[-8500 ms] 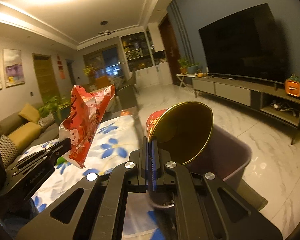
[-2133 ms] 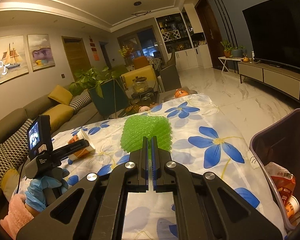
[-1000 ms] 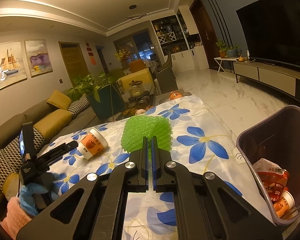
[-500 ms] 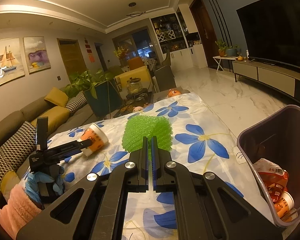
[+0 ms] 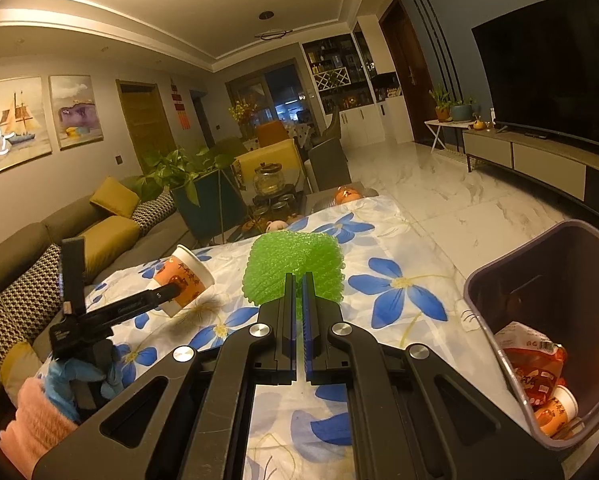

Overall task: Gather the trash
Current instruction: 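Grasp and lift the white-orange paper cup with the left tool while the right tool holds the mesh, then carry the white-orange cup and green mesh over the grey bin with both tools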

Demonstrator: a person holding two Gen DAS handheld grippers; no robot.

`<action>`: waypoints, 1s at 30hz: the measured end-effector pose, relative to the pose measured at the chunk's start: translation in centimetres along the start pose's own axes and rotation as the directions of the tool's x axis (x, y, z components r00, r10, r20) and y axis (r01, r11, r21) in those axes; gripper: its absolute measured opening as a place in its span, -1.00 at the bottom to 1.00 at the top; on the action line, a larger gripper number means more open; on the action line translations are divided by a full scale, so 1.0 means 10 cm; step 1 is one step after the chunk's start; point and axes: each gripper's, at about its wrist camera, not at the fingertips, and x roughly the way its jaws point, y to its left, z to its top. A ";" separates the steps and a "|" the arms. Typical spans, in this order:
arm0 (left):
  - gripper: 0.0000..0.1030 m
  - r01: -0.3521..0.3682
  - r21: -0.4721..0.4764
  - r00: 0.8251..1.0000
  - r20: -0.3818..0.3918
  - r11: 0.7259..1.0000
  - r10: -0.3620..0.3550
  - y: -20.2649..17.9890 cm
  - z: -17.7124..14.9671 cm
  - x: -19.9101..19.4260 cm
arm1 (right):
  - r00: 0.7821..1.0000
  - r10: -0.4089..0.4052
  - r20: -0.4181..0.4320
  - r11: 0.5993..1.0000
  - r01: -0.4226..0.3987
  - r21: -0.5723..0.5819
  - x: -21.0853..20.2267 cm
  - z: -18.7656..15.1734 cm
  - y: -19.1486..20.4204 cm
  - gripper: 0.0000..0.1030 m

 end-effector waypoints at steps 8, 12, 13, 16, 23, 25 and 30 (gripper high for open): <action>0.19 -0.038 0.073 0.998 0.047 0.997 0.034 -0.60 -0.21 -0.41 | 0.999 -0.036 0.039 0.999 0.037 -0.008 -0.37 0.06 -0.13 -0.93; 0.19 -0.017 0.121 0.997 0.072 0.993 0.008 -0.95 -0.31 -0.60 | 0.996 -0.073 0.060 0.997 0.073 0.002 -0.59 0.09 -0.28 -0.93; 0.19 -0.012 0.130 0.997 0.076 0.991 0.002 -1.03 -0.34 -0.62 | 0.995 -0.080 0.064 0.997 0.080 0.005 -0.63 0.10 -0.31 -0.93; 0.19 0.007 0.167 0.996 0.083 0.986 -0.021 -1.31 -0.40 -0.69 | 0.990 -0.119 0.078 0.993 0.118 0.017 -0.79 0.11 -0.47 -0.93; 0.19 0.105 0.230 0.991 0.062 0.968 -0.122 -1.97 -0.56 -0.72 | 0.970 -0.216 0.107 0.976 0.212 0.055 -1.11 0.14 -0.86 -0.93; 0.19 0.146 0.254 0.985 0.056 0.956 -0.165 -2.21 -0.62 -0.72 | 0.962 -0.247 0.112 0.968 0.240 0.072 -1.18 0.16 -0.99 -0.93; 0.19 0.223 0.296 0.968 0.042 0.929 -0.246 -2.69 -0.76 -0.67 | 0.945 -0.305 0.118 0.950 0.294 0.103 -1.27 0.18 -1.24 -0.93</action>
